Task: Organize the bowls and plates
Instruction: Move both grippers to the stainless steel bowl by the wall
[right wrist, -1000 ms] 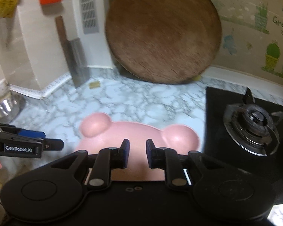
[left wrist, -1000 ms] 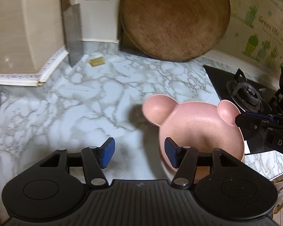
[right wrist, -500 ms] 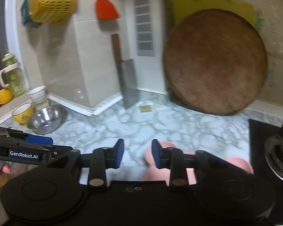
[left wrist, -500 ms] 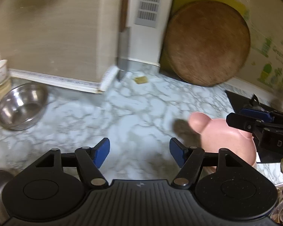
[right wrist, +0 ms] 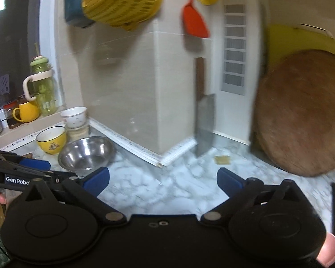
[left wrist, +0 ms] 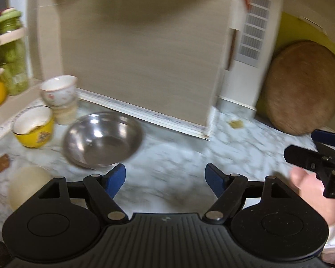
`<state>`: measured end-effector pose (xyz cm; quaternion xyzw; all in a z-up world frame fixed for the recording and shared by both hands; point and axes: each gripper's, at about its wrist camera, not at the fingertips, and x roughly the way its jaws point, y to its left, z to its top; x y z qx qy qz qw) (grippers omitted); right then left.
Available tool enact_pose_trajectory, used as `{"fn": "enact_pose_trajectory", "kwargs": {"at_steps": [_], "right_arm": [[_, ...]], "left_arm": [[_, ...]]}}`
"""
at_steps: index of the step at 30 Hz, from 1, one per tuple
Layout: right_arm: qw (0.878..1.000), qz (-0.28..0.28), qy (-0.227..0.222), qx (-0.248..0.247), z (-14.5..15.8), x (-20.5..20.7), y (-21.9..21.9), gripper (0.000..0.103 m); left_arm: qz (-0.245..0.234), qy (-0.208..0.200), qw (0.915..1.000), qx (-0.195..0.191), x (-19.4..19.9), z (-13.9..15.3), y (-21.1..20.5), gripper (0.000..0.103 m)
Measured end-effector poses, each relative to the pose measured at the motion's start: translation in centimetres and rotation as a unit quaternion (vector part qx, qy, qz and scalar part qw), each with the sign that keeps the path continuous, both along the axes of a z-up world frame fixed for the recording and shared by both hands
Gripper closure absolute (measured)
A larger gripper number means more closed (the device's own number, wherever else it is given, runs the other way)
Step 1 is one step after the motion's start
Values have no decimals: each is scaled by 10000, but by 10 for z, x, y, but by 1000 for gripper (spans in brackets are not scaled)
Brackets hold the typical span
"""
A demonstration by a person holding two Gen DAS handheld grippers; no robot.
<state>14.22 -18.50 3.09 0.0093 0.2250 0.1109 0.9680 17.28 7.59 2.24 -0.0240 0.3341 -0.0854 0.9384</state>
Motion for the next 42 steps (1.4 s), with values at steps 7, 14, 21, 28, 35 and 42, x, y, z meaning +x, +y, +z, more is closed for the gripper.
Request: {"fn": "enact_pose_trajectory", "kwargs": {"at_steps": [7,14,21,28,35,42], "right_arm": [[9992,273,293,90,-5,56,51,1],[9978,390,527,-76,-17,108,93,1],[9949,421,919,-36,-36,156,121,1],[9922,515,1114,-219,-52,183,145,1],[9892,481,1352,-312,-69,207,166,1],[9846,334,1696,-273,-88,227,177,5]], "left_arm": [[633,-52,9974,348,39,1,51,25],[930,92,9952,293,84,-7,90,25],[1024,395,9933,358,123,-35,109,19],[1272,538,9902,191,151,-57,123,6],[1359,955,9857,273,181,-78,129,6],[1413,1259,9812,370,201,-94,132,6]]}}
